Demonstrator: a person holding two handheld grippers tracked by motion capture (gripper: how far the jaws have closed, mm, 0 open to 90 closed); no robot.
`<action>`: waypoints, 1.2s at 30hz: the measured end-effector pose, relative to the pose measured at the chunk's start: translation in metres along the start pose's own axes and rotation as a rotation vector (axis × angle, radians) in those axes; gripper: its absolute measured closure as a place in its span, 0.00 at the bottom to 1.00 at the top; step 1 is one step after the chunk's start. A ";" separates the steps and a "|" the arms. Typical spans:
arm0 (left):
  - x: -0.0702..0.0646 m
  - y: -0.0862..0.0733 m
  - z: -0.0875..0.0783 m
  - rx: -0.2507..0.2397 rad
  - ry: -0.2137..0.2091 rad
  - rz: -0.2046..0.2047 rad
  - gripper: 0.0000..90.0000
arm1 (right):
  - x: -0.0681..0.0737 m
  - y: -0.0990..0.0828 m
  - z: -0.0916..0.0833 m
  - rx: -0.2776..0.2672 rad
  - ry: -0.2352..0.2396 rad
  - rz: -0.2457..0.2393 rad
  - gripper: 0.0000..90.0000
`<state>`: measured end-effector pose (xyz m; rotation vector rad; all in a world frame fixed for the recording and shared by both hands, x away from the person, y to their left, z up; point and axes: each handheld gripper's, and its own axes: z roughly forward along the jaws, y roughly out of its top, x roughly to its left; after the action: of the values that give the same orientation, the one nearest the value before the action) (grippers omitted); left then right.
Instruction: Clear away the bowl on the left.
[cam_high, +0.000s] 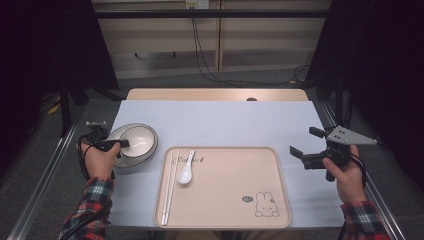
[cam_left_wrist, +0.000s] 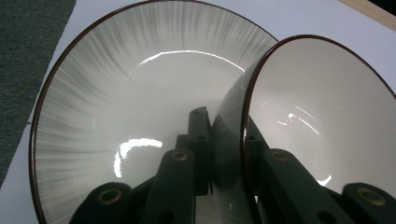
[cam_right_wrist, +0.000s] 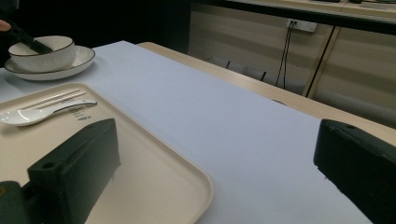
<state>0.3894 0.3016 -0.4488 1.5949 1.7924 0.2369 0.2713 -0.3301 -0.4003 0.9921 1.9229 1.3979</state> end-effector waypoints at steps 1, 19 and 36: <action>0.001 0.000 -0.001 0.005 -0.006 0.005 0.90 | 0.000 0.000 0.000 -0.002 0.002 0.003 0.00; -0.018 0.004 -0.018 -0.002 -0.095 0.043 0.92 | -0.001 0.000 0.000 0.001 0.001 -0.002 0.00; -0.056 -0.001 -0.014 0.088 -0.194 0.149 0.92 | 0.000 0.000 0.001 0.006 0.005 -0.004 0.00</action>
<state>0.3789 0.2541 -0.4172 1.7534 1.5575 0.0695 0.2718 -0.3296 -0.4005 0.9882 1.9321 1.3947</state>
